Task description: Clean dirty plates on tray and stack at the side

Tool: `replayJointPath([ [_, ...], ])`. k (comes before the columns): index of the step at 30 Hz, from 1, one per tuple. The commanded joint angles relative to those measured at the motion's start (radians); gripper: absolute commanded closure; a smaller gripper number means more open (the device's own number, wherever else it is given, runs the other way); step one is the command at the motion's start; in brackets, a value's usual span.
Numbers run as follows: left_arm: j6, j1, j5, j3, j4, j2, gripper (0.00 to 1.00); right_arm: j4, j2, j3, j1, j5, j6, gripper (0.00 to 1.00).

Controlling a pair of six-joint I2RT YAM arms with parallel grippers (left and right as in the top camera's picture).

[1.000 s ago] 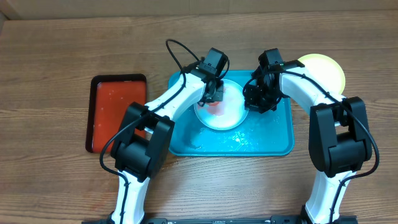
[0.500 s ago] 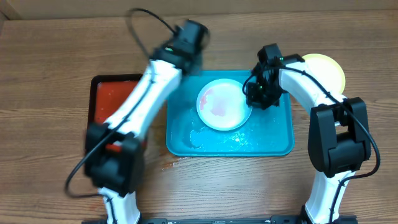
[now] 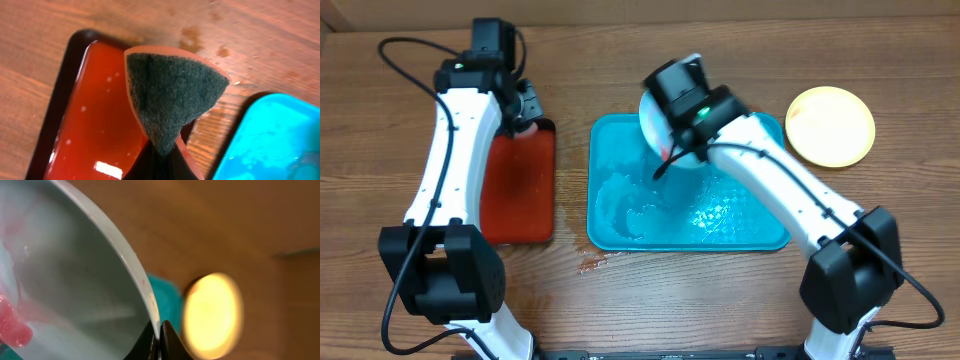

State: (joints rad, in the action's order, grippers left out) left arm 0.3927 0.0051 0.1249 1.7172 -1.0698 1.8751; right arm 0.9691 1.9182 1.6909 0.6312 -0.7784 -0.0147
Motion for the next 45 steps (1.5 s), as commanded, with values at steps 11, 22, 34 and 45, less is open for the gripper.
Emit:
replayJointPath([
  [11, 0.007, 0.033, -0.041, -0.022, -0.007, 0.002, 0.96, -0.134, -0.025, 0.025, 0.183, -0.528, -0.433, 0.96],
  [22, 0.007, 0.033, -0.041, -0.022, -0.007, 0.002, 0.96, -0.097, -0.025, 0.025, 0.040, -0.074, -0.207, 0.96],
  [34, 0.007, 0.033, -0.041, -0.022, -0.006, 0.002, 0.96, -0.049, -0.024, 0.025, -0.504, 0.766, 0.015, 0.96],
  [45, 0.008, 0.033, -0.041, -0.022, 0.000, 0.002, 0.96, 0.016, 0.045, 0.010, -1.007, 0.806, 0.258, 0.96],
])
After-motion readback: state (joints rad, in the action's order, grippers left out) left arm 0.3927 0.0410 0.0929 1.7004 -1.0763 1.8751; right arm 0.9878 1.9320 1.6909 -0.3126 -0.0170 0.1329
